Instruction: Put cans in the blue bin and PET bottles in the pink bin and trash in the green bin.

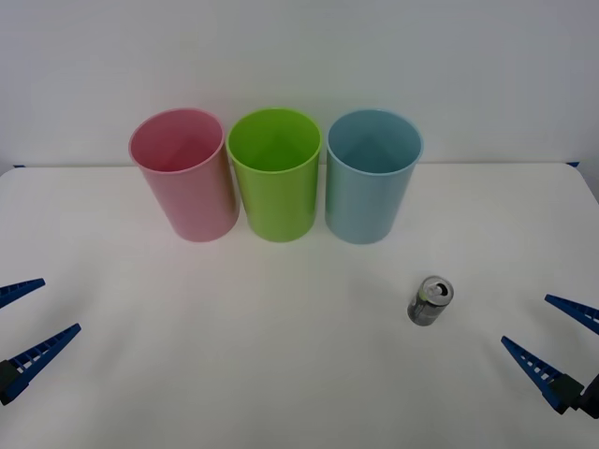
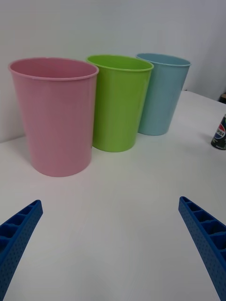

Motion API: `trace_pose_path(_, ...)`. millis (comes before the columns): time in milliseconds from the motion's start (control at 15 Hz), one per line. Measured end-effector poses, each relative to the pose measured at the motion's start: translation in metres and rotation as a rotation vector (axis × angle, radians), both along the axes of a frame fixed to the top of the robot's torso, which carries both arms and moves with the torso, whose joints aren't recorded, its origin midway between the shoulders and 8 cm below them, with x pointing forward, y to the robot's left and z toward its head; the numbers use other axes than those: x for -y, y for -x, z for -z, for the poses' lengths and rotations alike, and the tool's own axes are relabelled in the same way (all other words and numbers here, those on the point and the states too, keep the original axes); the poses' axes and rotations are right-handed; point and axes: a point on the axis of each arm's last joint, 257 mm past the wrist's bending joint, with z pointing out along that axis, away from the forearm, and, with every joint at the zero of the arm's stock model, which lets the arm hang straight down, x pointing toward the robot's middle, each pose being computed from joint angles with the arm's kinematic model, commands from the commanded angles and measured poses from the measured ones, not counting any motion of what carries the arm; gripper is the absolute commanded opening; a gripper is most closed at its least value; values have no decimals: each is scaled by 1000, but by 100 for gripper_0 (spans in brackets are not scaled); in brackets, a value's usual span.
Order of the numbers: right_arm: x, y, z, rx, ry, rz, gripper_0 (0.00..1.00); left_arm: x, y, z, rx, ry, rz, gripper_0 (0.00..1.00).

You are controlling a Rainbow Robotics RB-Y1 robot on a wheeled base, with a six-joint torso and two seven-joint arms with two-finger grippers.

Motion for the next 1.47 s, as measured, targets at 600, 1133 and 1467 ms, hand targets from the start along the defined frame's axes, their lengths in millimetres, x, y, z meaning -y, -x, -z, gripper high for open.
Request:
trace_pose_path(600, 0, 0, 0, 0, 0, 0, 100, 0, 0, 0, 0, 0, 0, 100)
trace_pose_path(1133, 3, -4, 10, -15, 56, 12, 100, 0, 0, 0, 0, 0, 0, 100)
trace_pose_path(1467, -6, -19, 26, -34, 103, 28, 100, 0, 0, 0, 0, 0, 0, 100)
